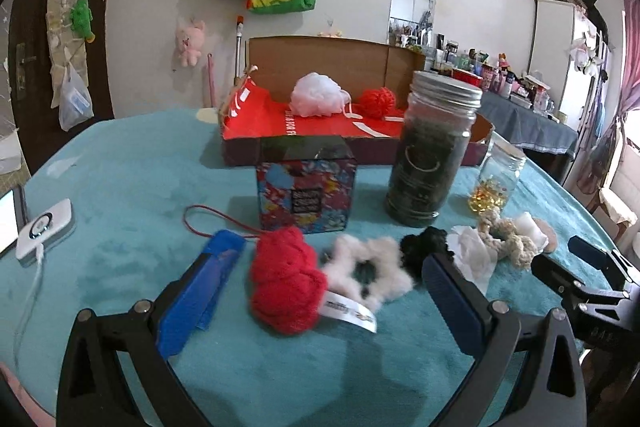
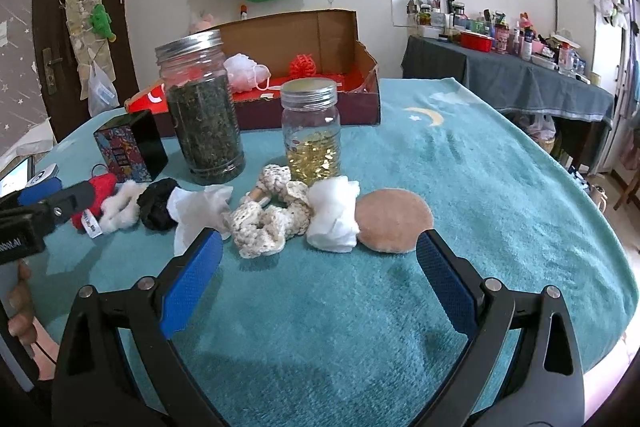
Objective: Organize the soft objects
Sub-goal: 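Grasp the red knitted bunny with the left tool while the right tool grasps the tan round pad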
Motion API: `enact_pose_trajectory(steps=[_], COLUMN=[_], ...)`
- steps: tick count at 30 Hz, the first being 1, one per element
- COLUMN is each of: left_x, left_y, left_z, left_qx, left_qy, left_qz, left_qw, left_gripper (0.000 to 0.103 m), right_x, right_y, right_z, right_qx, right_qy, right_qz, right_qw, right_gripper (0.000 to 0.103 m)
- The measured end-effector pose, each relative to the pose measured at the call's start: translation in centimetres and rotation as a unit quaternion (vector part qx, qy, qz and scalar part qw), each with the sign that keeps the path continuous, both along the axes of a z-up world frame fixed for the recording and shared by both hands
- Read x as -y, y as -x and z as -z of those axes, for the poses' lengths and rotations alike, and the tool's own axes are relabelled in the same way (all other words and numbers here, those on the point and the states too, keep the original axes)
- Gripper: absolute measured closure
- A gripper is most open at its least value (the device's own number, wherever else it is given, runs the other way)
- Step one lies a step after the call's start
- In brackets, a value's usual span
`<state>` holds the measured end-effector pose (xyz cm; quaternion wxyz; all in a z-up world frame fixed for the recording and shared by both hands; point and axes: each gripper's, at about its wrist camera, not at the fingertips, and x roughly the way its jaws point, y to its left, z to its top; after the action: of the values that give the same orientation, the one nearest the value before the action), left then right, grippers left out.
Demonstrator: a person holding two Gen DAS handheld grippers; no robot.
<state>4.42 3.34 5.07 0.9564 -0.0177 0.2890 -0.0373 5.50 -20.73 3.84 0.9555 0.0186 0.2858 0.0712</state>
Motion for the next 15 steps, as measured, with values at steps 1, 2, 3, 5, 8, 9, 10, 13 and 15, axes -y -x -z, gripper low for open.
enact_pose_trajectory(steps=[1, 2, 3, 5, 8, 9, 10, 13, 15], left_x=[-0.3, -0.6, -0.8, -1.4, -2.6, -3.0, -3.4, -4.3, -4.6], left_y=[0.0, -0.1, -0.2, -0.3, -0.7, -0.9, -1.0, -1.8, -2.2], left_z=[-0.2, -0.3, -0.4, -0.7, -0.8, -0.8, -0.7, -0.2, 0.1], left_qx=[0.001, 0.002, 0.002, 0.0, -0.006, -0.01, -0.013, -0.035, -0.046], left_qy=[-0.003, -0.005, -0.008, -0.013, -0.019, -0.023, -0.024, -0.018, -0.005], left_qz=[0.002, 0.002, 0.001, -0.001, -0.007, -0.012, -0.017, -0.021, -0.018], left_qw=[1.0, 1.0, 1.0, 0.9999, 0.9998, 0.9996, 0.9995, 0.999, 0.9987], left_gripper=[0.0, 0.0, 0.0, 0.0, 0.0, 0.0, 0.0, 0.0, 0.0], right_x=[0.2, 0.3, 0.5, 0.8, 1.5, 1.7, 2.0, 2.7, 3.3], right_y=[-0.2, -0.3, -0.4, -0.7, -1.0, -1.1, -1.3, -1.8, -2.2], right_z=[0.0, 0.0, -0.1, -0.3, -0.6, -0.7, -0.9, -1.1, -1.3], right_qx=[-0.002, -0.003, -0.003, -0.004, -0.005, -0.005, -0.006, -0.007, -0.011], right_qy=[-0.001, -0.001, -0.001, 0.001, 0.0, -0.001, 0.0, 0.008, 0.011], right_qz=[0.0, 0.0, 0.001, 0.001, 0.002, 0.002, 0.004, 0.012, 0.016], right_qw=[1.0, 1.0, 1.0, 1.0, 1.0, 1.0, 1.0, 1.0, 1.0], right_gripper=[0.004, 0.004, 0.004, 0.004, 0.004, 0.004, 0.004, 0.004, 0.004])
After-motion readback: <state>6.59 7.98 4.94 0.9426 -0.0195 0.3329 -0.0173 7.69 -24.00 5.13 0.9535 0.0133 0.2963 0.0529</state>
